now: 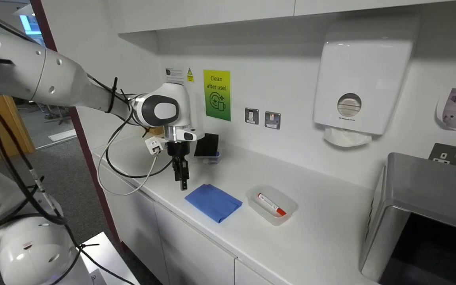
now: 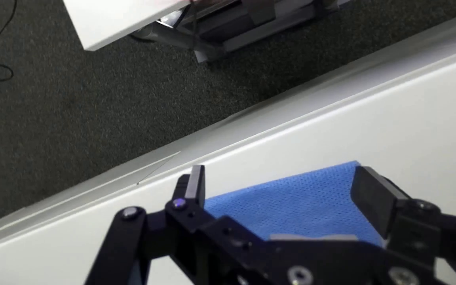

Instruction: Put the marker on the counter

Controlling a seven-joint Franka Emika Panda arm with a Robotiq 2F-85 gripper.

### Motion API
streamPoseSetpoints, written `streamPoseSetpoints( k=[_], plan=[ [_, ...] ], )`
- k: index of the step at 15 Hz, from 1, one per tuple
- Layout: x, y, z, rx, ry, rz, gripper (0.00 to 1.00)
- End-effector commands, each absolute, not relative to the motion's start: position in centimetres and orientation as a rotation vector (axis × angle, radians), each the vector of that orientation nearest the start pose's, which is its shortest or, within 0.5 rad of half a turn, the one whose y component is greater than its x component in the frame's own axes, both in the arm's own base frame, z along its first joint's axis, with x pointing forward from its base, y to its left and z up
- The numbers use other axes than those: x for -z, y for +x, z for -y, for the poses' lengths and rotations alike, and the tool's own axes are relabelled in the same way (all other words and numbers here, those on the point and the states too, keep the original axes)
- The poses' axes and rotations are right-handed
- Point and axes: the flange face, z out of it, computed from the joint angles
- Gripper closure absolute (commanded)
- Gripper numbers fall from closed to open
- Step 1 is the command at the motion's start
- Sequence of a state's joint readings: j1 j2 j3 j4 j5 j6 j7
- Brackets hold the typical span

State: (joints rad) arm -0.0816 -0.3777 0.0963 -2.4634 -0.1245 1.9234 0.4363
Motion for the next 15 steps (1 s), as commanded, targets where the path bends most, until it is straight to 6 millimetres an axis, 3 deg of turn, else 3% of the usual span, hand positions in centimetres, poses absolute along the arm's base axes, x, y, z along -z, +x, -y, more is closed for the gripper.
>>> streamPoseSetpoints(
  k=[1, 5, 9, 10, 11, 13, 15],
  plan=[
    [-41.5, 42.6, 3.0, -0.279, -3.134, -0.915, 0.0],
    [-41.0, 42.7, 8.2, -0.321, -2.992, -1.219, 0.0],
    [-42.1, 42.3, 14.0, -0.325, -2.806, -1.48, 0.0],
    [-42.4, 42.3, 14.7, -0.331, -2.741, -1.513, 0.0],
    [-41.2, 41.9, 13.5, -0.299, -2.842, -1.426, 0.0],
    [-41.7, 41.9, 14.8, -0.292, -2.782, -1.472, 0.0],
    [-41.8, 42.0, 14.8, -0.289, -2.773, -1.481, 0.0]
  ],
)
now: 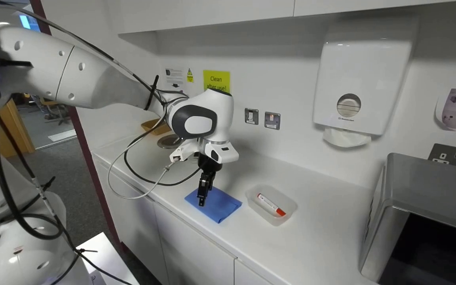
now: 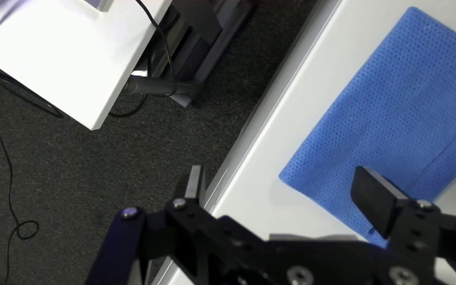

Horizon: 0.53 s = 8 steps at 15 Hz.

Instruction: Put the marker on the counter

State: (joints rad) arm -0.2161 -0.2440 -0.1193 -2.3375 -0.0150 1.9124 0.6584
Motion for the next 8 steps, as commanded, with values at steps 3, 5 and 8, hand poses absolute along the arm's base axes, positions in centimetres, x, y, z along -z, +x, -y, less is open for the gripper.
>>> streamPoseSetpoints(
  k=[3, 5, 8],
  plan=[
    [-41.8, 42.0, 14.7, -0.289, -2.772, -1.482, 0.0],
    [-41.5, 42.5, 15.0, -0.283, -2.761, -1.502, 0.0],
    [-40.9, 43.7, 17.4, -0.265, -2.609, -1.648, 0.0]
  ],
)
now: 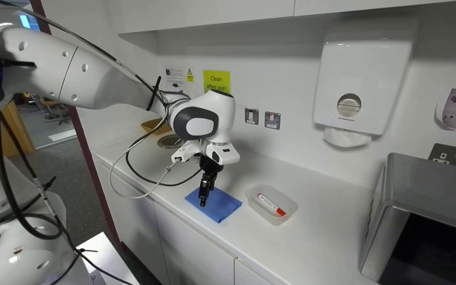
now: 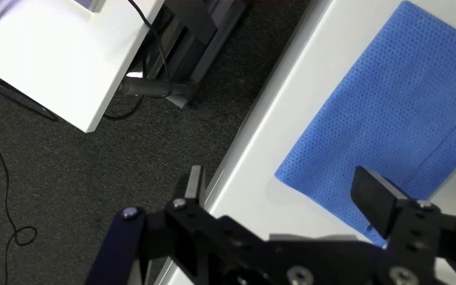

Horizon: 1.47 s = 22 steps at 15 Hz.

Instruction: Put the marker on the counter

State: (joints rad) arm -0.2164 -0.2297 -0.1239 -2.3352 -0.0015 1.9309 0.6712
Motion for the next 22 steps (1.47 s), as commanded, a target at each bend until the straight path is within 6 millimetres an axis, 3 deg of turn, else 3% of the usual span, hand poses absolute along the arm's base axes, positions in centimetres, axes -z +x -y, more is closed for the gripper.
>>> streamPoseSetpoints(
  k=[1, 6, 9, 13, 16, 22],
  plan=[
    [-40.3, 44.2, 18.8, -0.272, -2.547, -1.716, 0.0],
    [-38.9, 46.4, 24.9, -0.234, -2.282, -2.014, 0.0],
    [-39.6, 48.2, 27.1, -0.214, -2.108, -2.19, 0.0],
    [-42.2, 50.9, 28.0, -0.092, -1.883, -2.395, 0.0],
    [-43.0, 53.0, 28.2, 0.009, -1.756, -2.527, 0.0],
    [-42.8, 55.6, 28.1, 0.11, -1.77, -2.616, 0.0]
  ],
)
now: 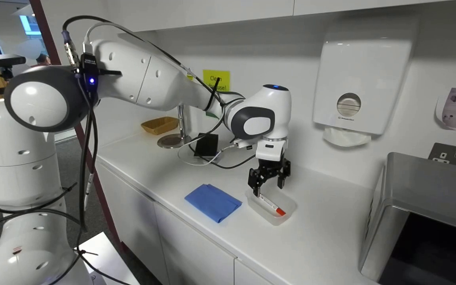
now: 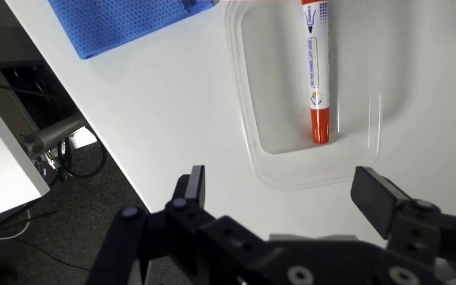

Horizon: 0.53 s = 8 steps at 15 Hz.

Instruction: Put the marker on the counter

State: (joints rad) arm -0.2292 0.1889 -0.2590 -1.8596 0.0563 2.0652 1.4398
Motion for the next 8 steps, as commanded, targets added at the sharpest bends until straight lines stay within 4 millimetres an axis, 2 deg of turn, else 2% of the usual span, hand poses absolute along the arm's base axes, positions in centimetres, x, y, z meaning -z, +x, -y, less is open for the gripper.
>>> streamPoseSetpoints(
  k=[1, 8],
  plan=[
    [-42.7, 55.9, 27.9, 0.124, -1.797, -2.61, 0.0],
    [-42.2, 57.6, 26.2, 0.164, -1.905, -2.573, 0.0]
  ],
)
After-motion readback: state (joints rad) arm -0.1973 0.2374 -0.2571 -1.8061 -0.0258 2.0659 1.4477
